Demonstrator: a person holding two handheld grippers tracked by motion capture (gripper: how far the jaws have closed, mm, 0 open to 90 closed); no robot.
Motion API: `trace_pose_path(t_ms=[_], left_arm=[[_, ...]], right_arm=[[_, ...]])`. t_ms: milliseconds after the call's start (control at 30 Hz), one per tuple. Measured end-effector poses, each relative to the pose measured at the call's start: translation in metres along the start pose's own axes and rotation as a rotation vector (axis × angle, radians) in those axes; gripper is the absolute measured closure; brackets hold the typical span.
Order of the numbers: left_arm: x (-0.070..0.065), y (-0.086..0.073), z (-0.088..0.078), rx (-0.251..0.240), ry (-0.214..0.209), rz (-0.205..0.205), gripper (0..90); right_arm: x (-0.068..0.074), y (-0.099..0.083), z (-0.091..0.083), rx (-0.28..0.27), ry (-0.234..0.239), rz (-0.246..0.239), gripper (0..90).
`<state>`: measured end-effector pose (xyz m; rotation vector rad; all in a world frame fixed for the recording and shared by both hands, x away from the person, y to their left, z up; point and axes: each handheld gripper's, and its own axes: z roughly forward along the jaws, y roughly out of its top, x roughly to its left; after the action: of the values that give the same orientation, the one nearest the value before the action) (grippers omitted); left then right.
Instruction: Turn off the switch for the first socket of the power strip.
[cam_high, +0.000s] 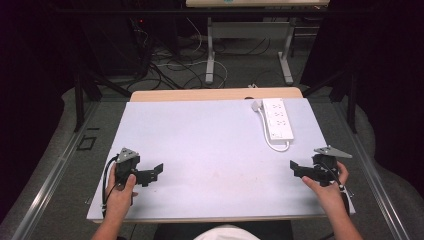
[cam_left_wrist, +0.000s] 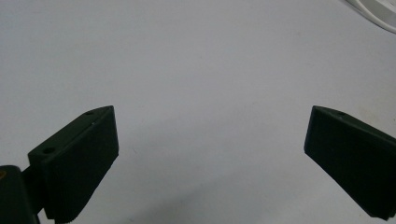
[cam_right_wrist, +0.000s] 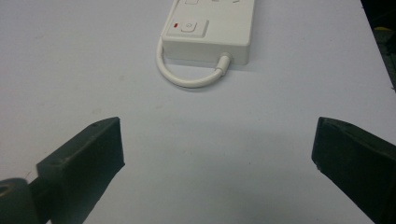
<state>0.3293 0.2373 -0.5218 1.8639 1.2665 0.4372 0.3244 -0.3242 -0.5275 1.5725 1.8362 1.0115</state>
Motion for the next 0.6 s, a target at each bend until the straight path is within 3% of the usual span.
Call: trace_pose_path(t_ms=[167,400,600], left_arm=[[-0.002,0.000,0.002,-0.006,0.000,0.005,2.9],[-0.007,-0.001,0.001,0.011,0.004,0.022,2.9],[-0.009,-0.003,-0.002,-0.005,0.009,0.025,2.9]], right_arm=[[0.002,0.000,0.000,0.009,-0.001,-0.037,3.3],[0.004,0.003,-0.002,0.011,0.005,-0.052,7.1],[0.008,0.011,-0.006,0.007,0.018,-0.054,13.7]])
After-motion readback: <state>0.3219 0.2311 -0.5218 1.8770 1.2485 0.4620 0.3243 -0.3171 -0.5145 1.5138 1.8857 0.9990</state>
